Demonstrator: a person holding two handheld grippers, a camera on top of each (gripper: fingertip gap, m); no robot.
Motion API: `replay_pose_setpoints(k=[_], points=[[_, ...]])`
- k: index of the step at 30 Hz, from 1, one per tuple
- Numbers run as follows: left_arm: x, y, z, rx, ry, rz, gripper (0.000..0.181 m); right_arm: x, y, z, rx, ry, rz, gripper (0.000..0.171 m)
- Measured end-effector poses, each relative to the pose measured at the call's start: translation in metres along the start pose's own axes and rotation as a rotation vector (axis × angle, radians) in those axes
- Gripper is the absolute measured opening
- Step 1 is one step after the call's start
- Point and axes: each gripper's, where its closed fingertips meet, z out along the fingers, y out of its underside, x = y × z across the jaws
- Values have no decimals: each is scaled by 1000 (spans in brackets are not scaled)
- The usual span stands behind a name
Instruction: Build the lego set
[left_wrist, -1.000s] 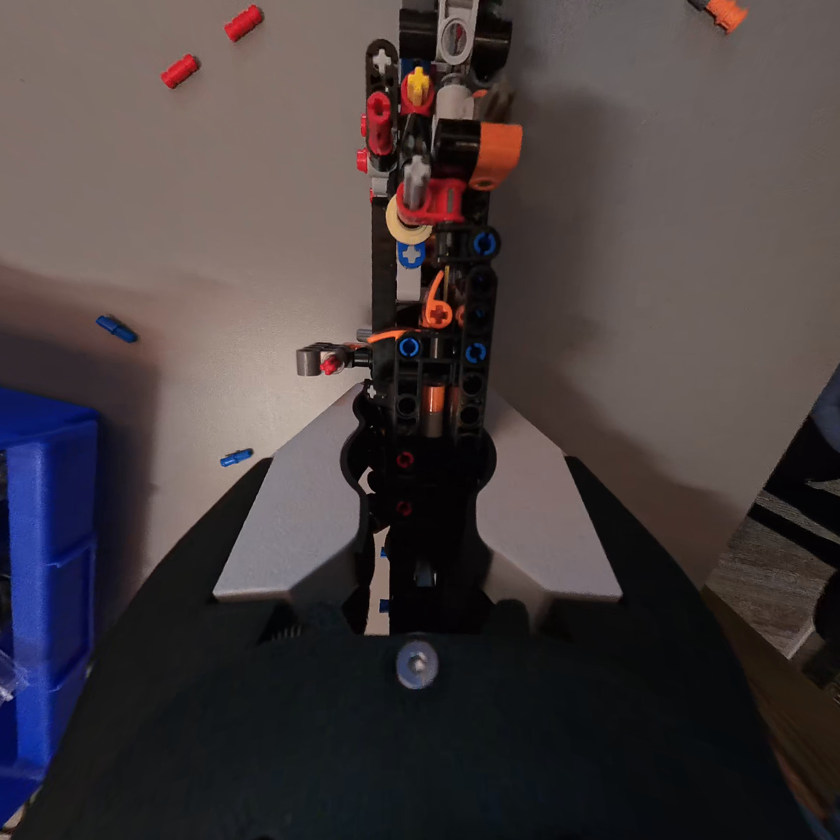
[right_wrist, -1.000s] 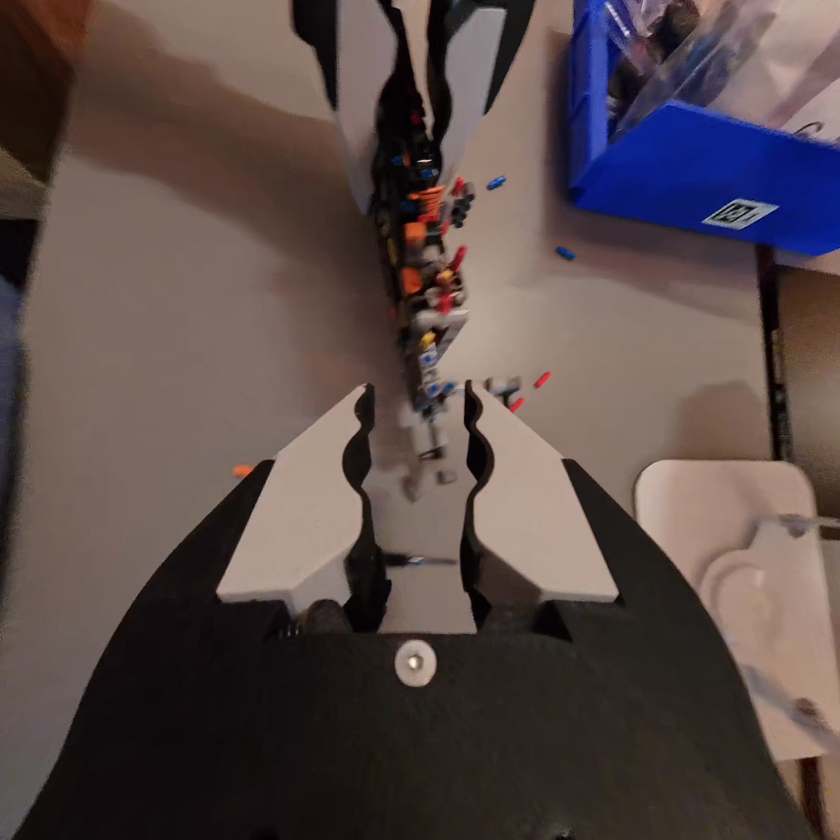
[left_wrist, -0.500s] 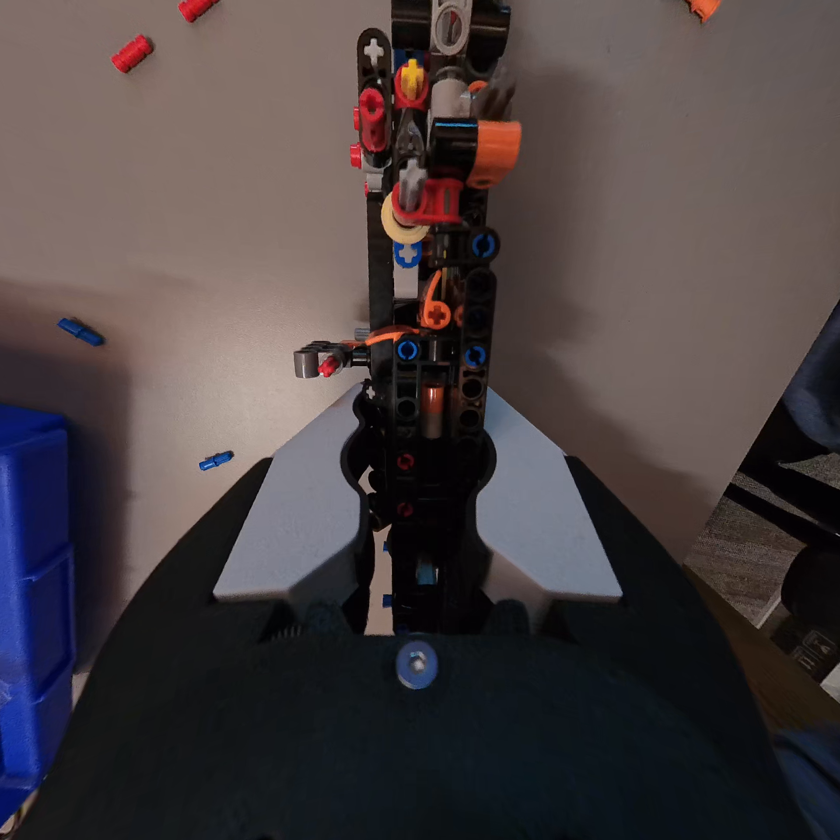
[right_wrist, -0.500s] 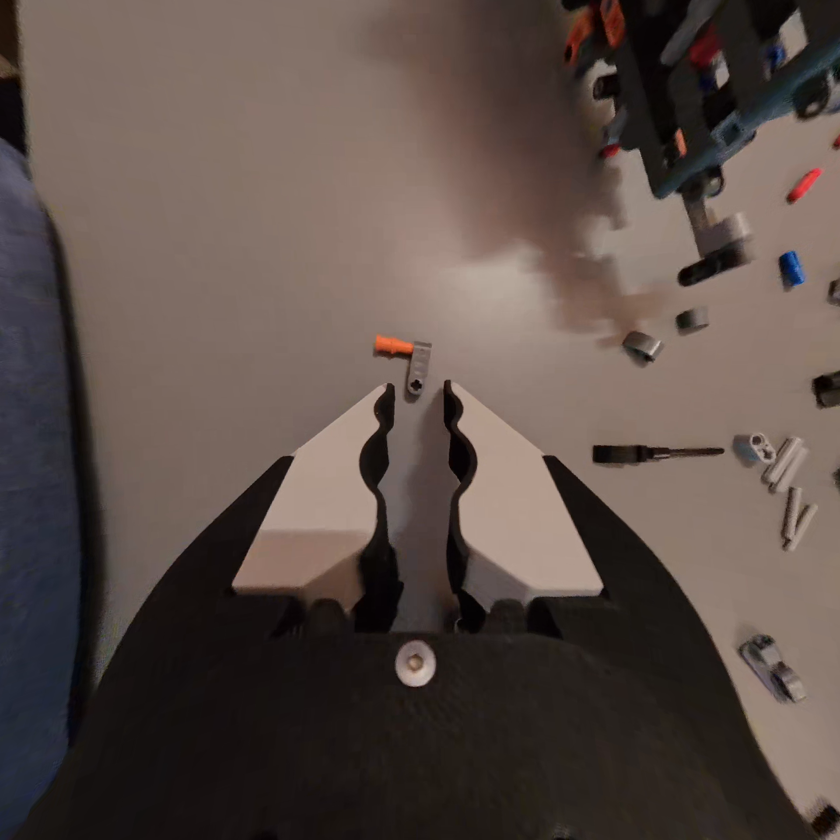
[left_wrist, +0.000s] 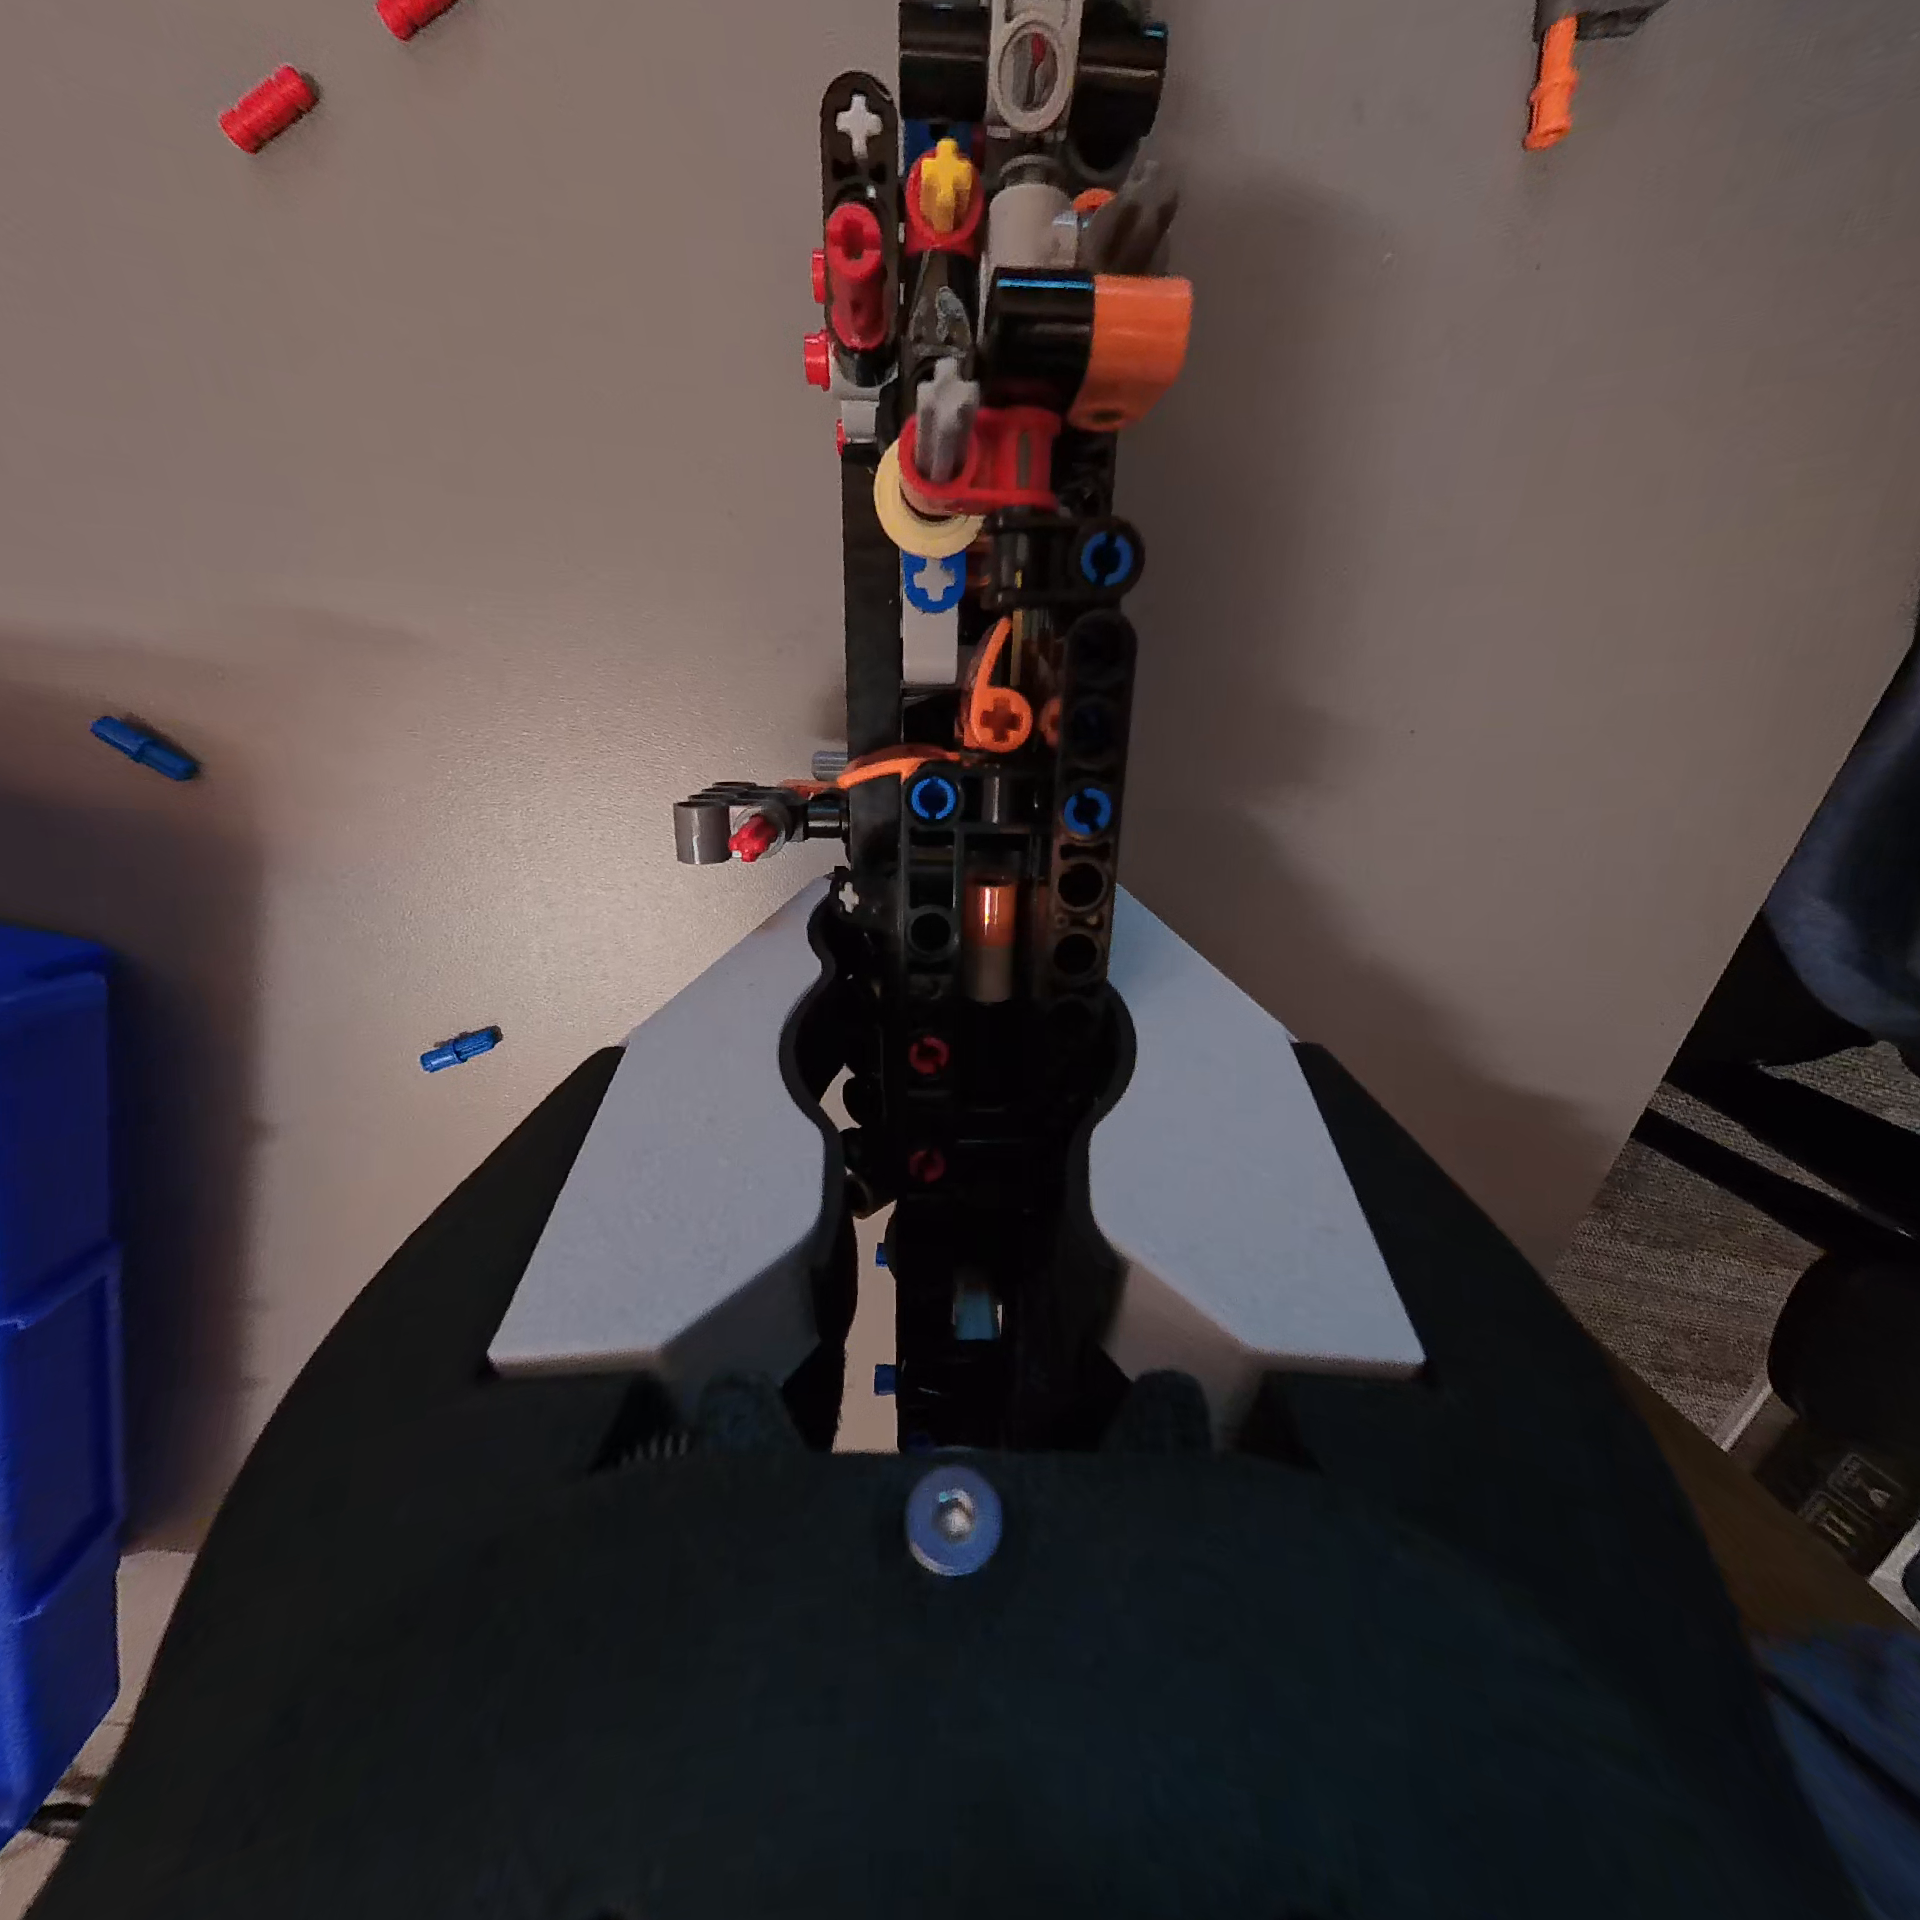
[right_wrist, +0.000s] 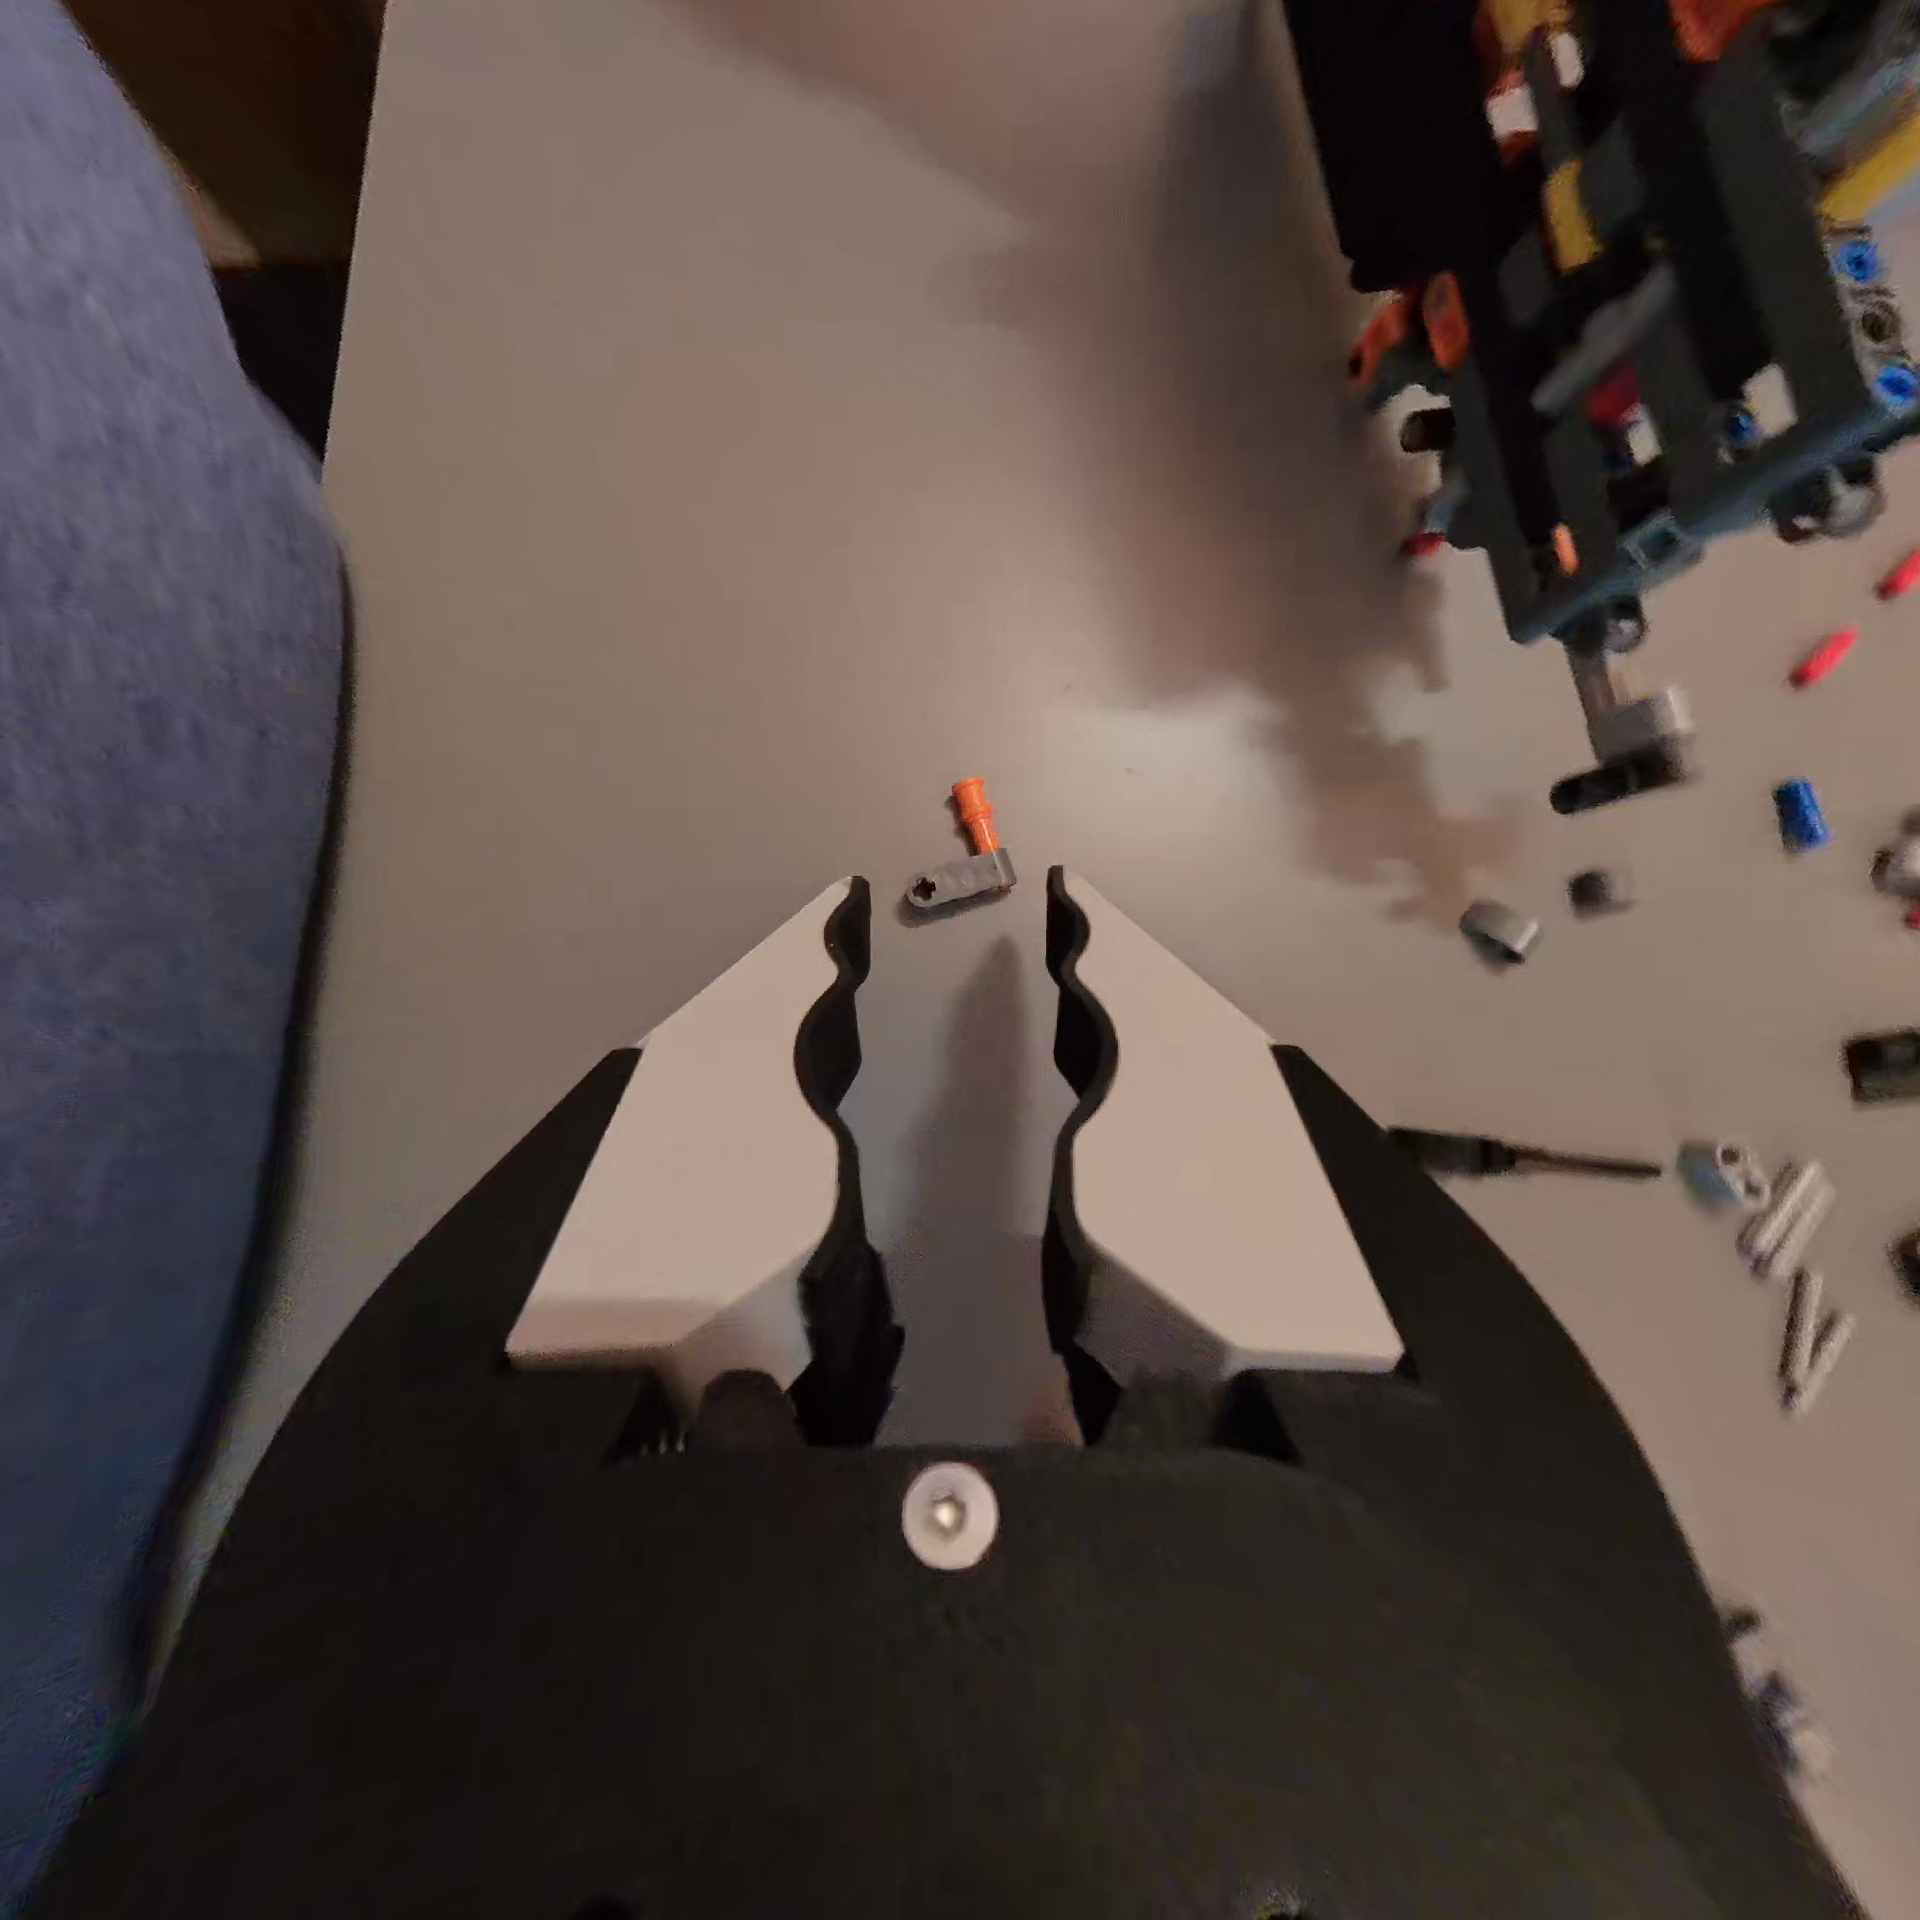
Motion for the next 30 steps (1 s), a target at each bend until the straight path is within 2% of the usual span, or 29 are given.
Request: replay_pose_setpoints(k=[2, 7, 13, 14, 17, 18, 23, 26, 30], points=[[0, 0, 0, 0, 0, 2, 38, 7, 3, 5, 2, -23, -60, 33], [0, 1, 0, -3, 4, 5, 38, -2, 4, 10, 54, -209, -130, 27], [-1, 0, 0, 4, 18, -1, 38, -1, 5, 17, 77, -225, -106, 16], [-1, 0, 0, 7, 19, -3, 38, -2, 5, 16, 85, -230, -94, 17], [-1, 0, 0, 7, 20, -6, 38, -3, 5, 15, 91, -225, -38, 40], [-1, 0, 0, 4, 19, -5, 38, -4, 4, 16, 89, -216, -34, 41], [-1, 0, 0, -3, 17, -2, 38, -5, 1, 20, 95, -143, -20, 33], [-1, 0, 0, -3, 17, -4, 38, -1, 1, 21, 102, -105, 5, 22], [0, 0, 0, -5, 10, -1, 38, -3, 0, 21, 94, -99, -15, 21]])
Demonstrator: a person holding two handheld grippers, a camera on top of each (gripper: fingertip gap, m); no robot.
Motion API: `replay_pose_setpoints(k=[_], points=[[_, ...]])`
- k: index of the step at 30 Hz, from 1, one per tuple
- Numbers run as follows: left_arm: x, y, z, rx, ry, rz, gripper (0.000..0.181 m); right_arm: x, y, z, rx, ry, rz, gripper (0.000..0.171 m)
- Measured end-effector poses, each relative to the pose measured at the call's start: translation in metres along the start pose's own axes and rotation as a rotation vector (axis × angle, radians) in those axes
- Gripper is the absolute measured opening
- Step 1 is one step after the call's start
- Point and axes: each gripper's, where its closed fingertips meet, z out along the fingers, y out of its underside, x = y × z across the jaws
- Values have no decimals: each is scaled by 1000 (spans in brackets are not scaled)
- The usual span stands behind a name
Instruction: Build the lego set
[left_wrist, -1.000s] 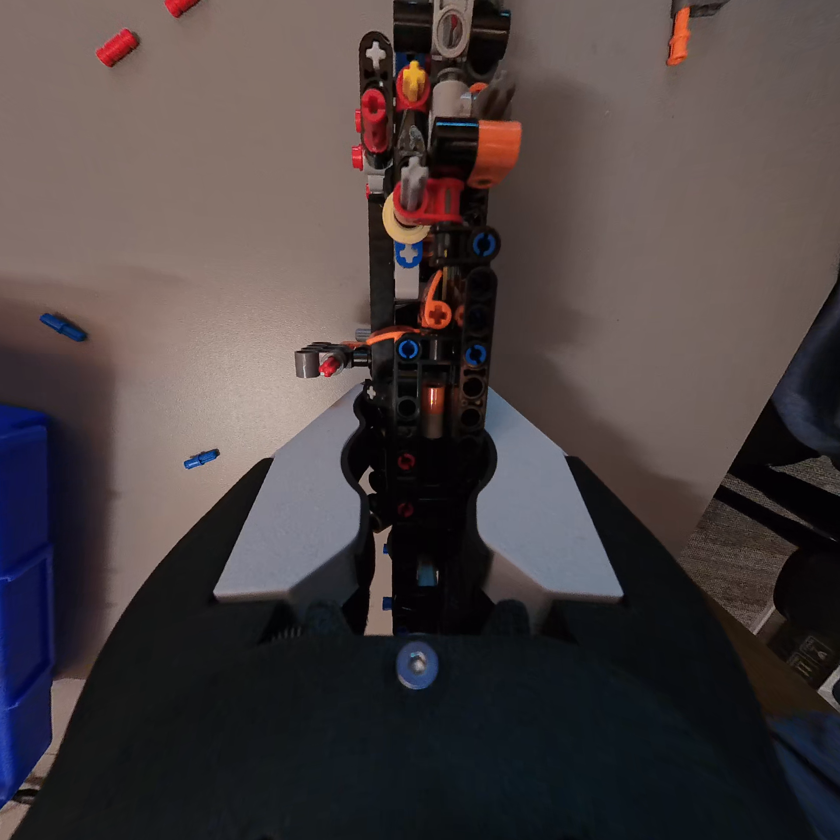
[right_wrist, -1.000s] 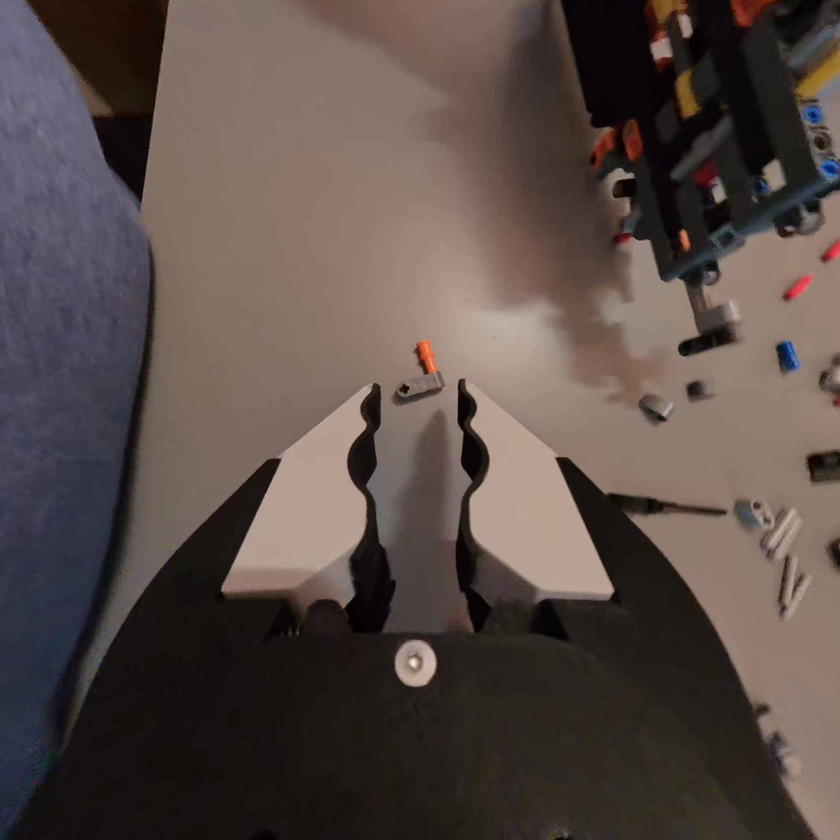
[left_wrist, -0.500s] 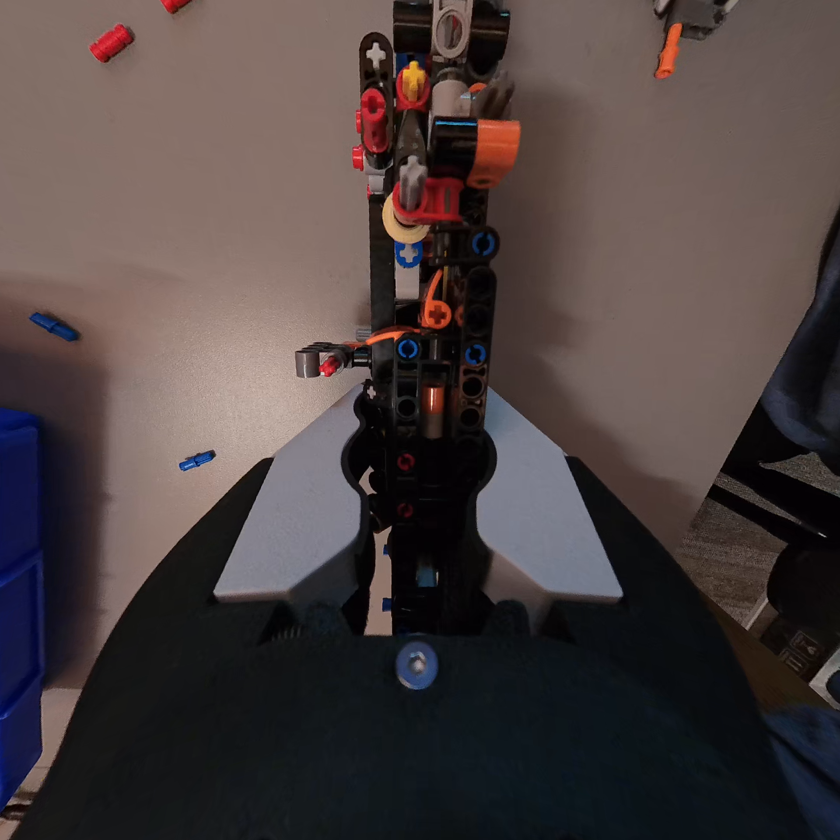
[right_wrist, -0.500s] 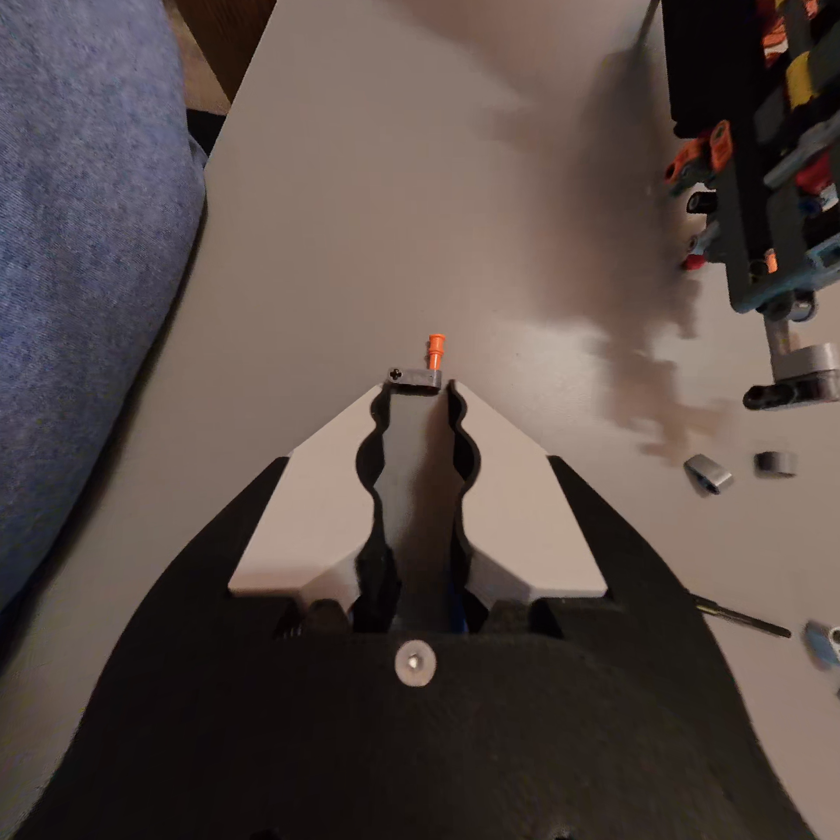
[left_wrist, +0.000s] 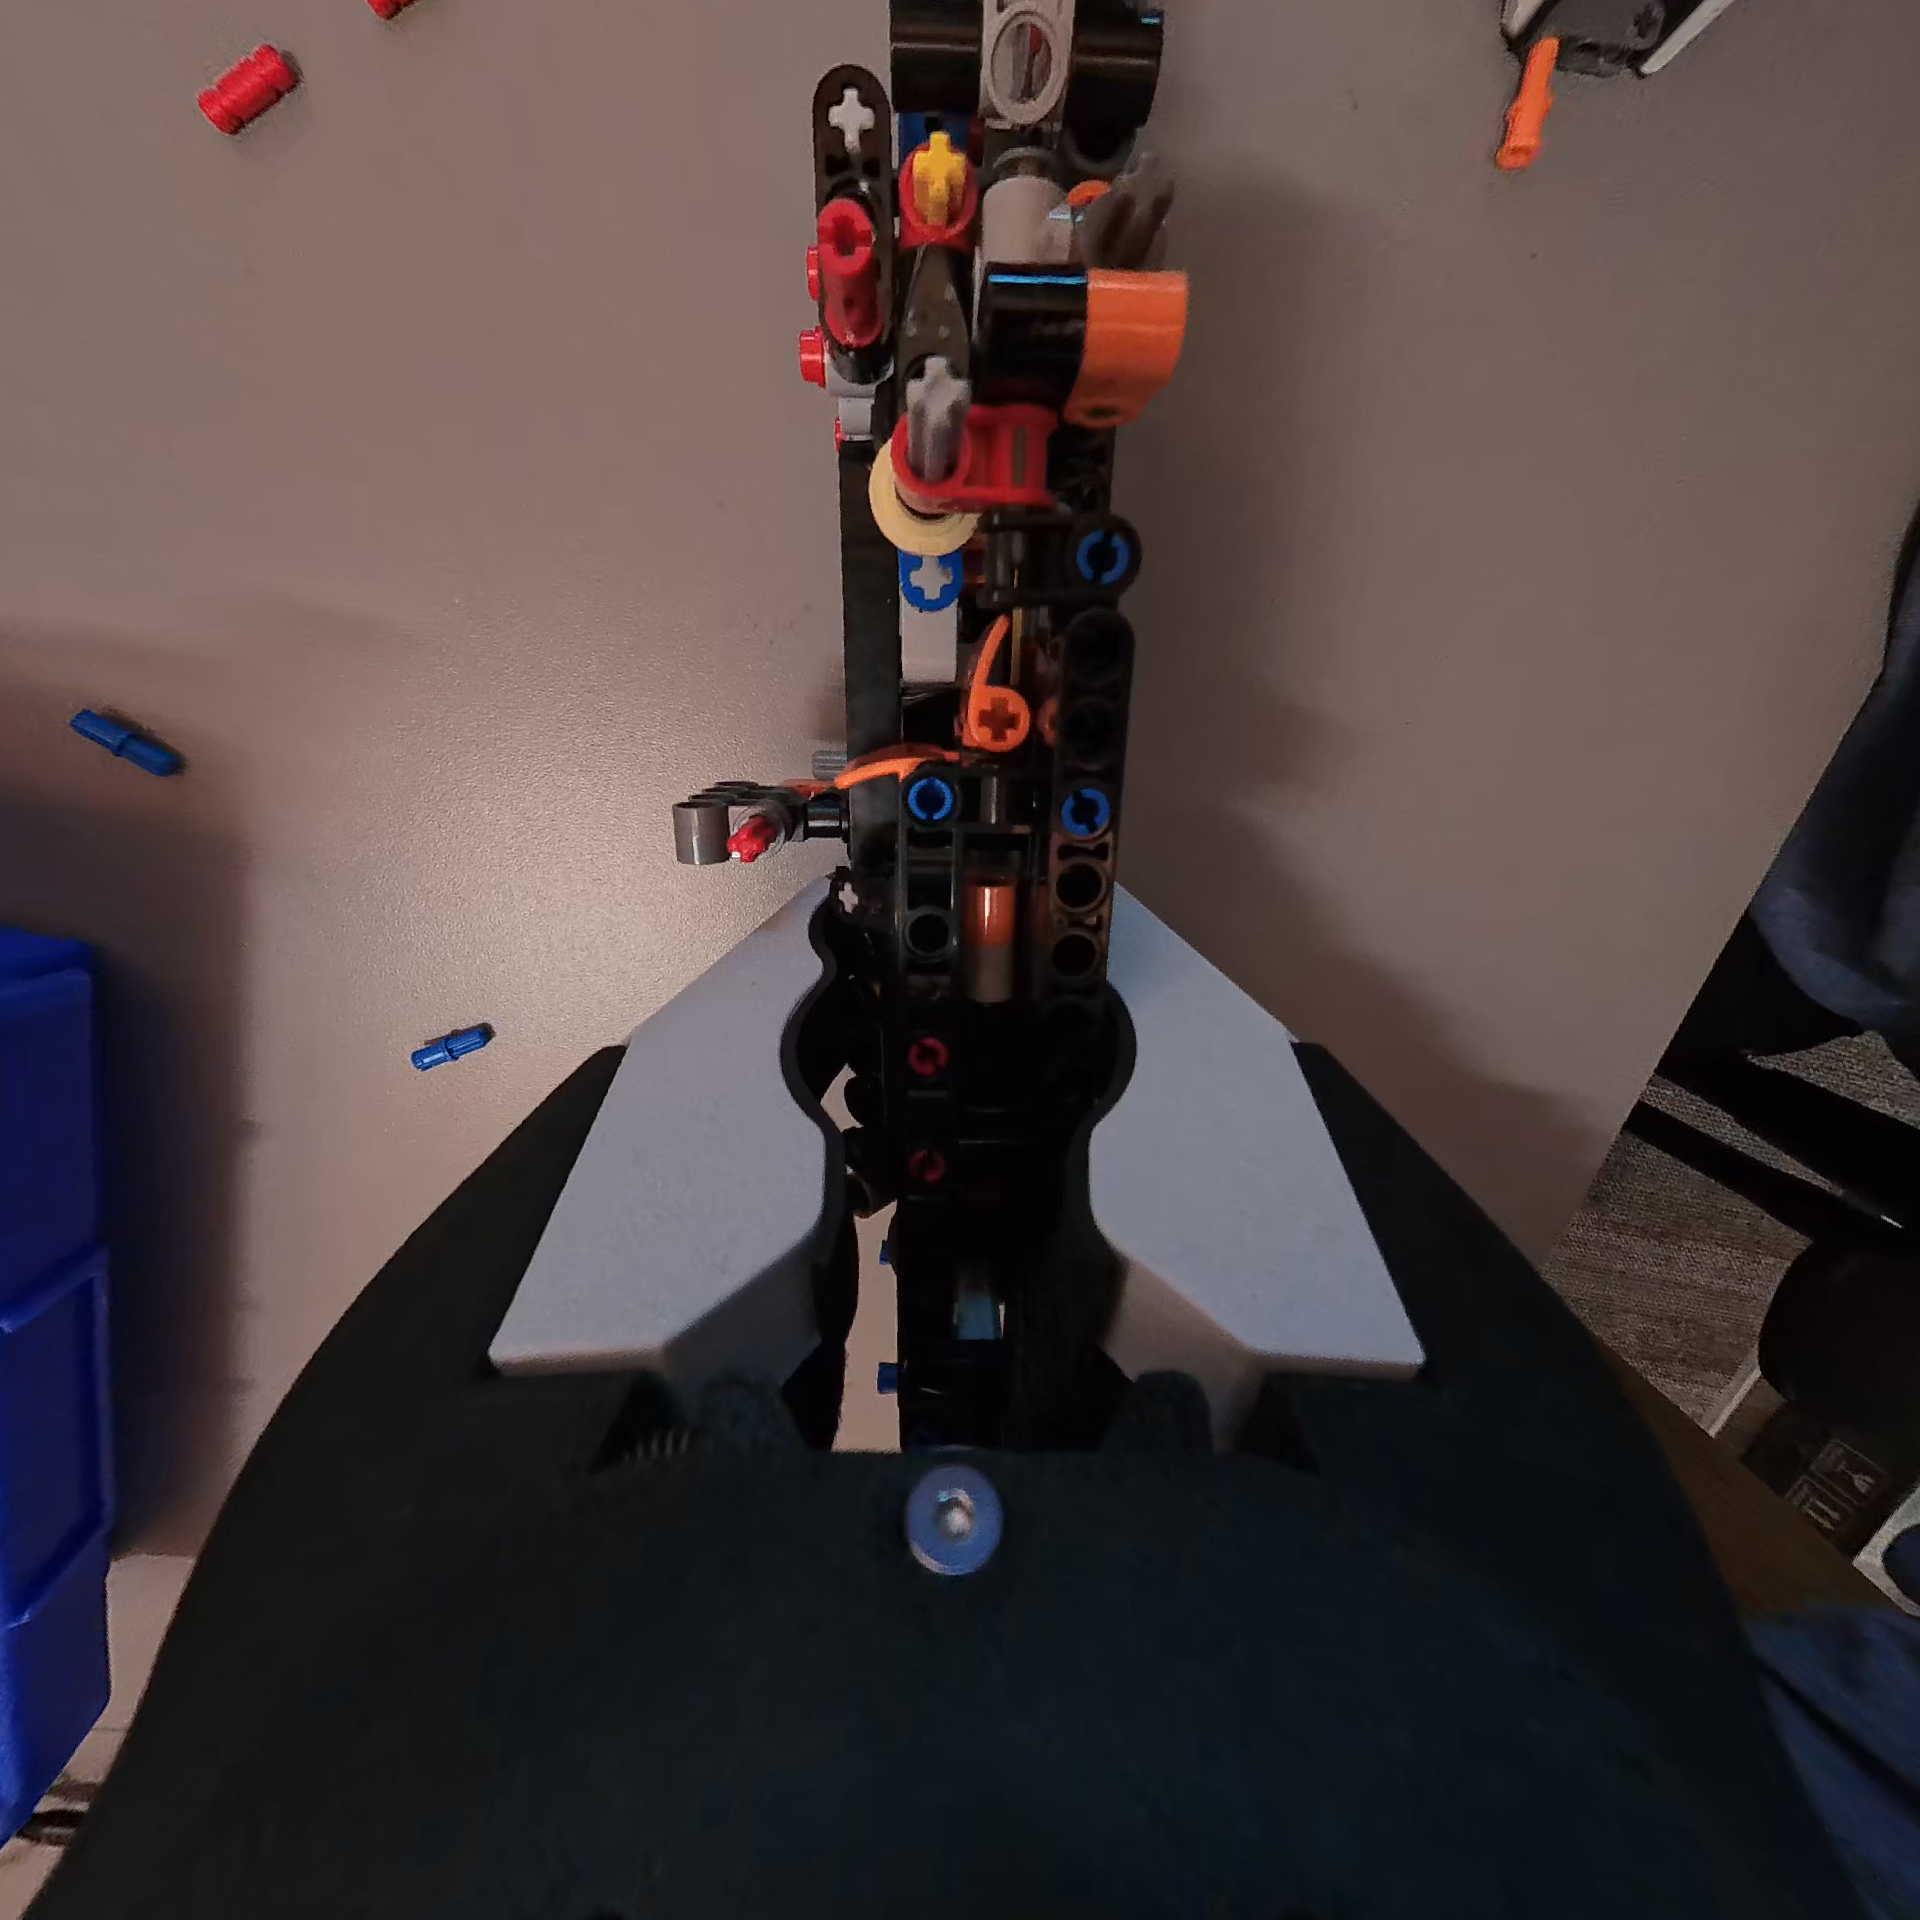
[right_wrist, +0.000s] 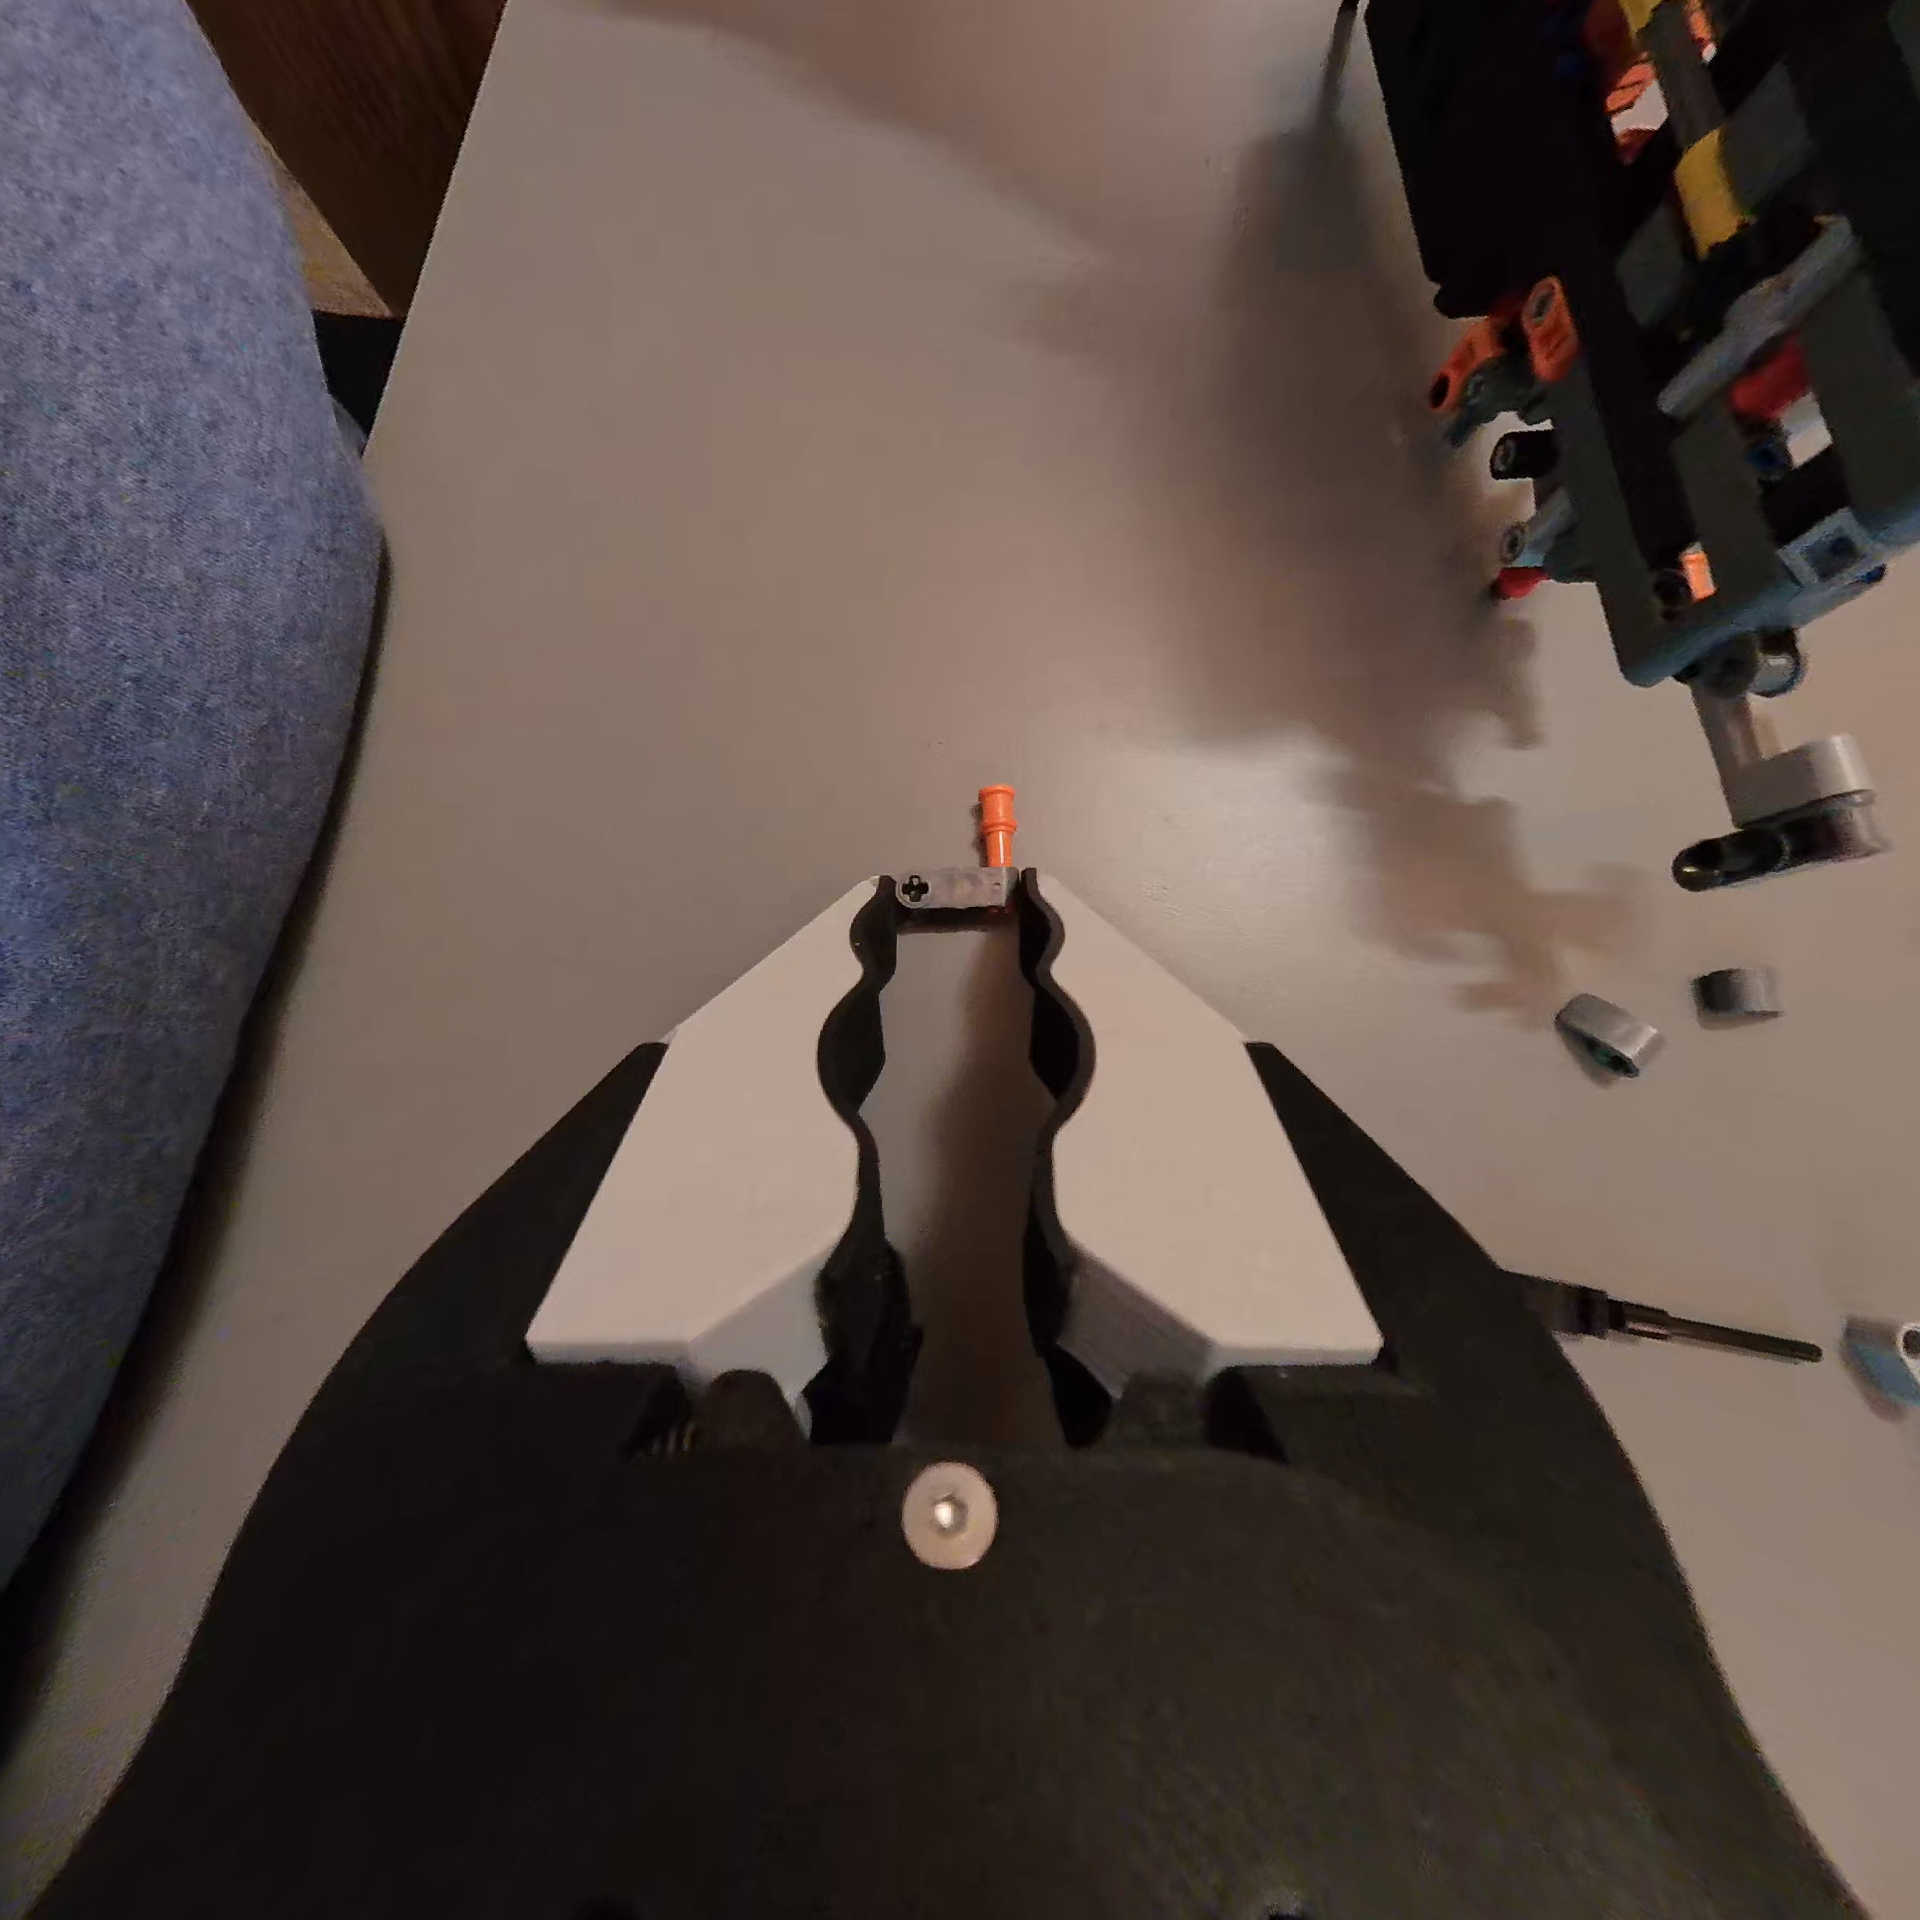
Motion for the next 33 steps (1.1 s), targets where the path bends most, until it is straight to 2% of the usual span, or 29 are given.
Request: replay_pose_setpoints(k=[6, 13, 20, 23, 28, 33], points=[[1, 1, 0, 1, -1, 0, 38, 7, -22, -14, 45, 17, -15, 21], [1, 1, 0, -13, -2, 8, 38, 48, -72, -50, 147, 99, -66, 21], [2, 2, 0, -13, -2, 9, 37, 74, -91, -57, 156, 138, -120, 21], [1, 2, 0, -12, 0, 10, 37, 63, -85, -52, 122, 82, -119, 21], [1, 2, 0, -15, 0, 13, 37, 13, -37, -16, -44, -77, -106, 21], [1, 2, 0, -17, 2, 11, 37, -9, -11, 11, -123, -75, -119, 22]])
